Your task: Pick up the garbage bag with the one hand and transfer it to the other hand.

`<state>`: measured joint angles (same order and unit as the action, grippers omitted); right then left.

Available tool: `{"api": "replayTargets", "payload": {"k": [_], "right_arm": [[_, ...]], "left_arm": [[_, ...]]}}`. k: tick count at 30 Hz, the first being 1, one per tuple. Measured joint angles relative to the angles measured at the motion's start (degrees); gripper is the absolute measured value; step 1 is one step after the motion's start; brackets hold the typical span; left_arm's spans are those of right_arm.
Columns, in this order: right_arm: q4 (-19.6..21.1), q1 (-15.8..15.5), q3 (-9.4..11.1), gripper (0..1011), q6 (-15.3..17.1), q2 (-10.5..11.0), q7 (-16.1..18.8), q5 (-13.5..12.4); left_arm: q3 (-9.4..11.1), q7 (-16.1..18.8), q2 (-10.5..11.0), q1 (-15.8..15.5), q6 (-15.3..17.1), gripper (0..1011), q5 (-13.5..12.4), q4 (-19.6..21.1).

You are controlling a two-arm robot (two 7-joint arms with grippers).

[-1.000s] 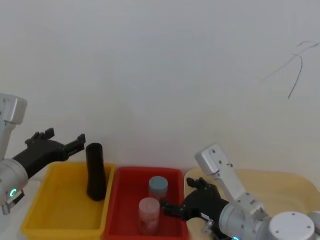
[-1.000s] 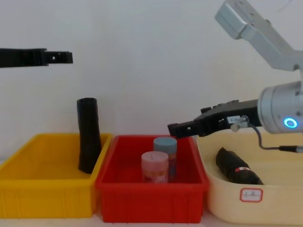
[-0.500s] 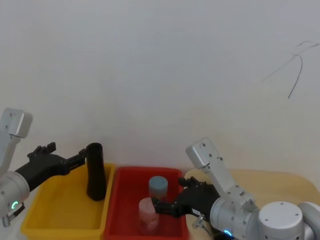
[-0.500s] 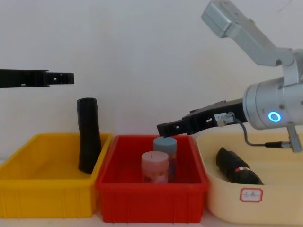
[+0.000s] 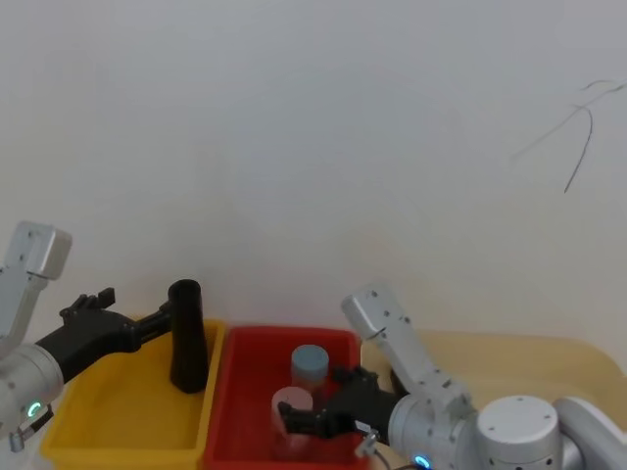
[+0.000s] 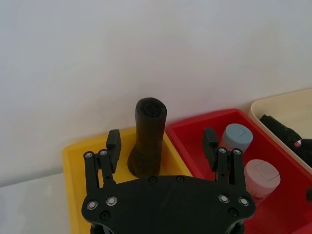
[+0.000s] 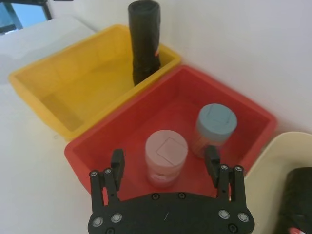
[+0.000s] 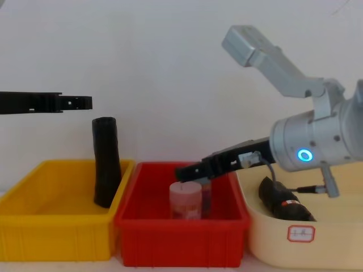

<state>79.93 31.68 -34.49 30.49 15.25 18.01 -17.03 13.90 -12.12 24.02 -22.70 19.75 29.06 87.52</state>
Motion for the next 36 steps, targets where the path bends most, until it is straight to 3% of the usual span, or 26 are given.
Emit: {"api": "replayTargets", "payload": {"k": [18, 36], "right_arm": [[-6.4, 3.7, -2.9, 1001, -0.4, -3.0, 2.0, 2.7], [-14.2, 7.4, -4.4, 1001, -1.8, -4.8, 4.6, 4.5]], "left_arm": [[0.2, -0.2, -0.1, 0.0, -0.1, 1000, -0.2, -0.3], [0.2, -0.3, -0.1, 0.0, -0.1, 1000, -0.2, -0.4]]}}
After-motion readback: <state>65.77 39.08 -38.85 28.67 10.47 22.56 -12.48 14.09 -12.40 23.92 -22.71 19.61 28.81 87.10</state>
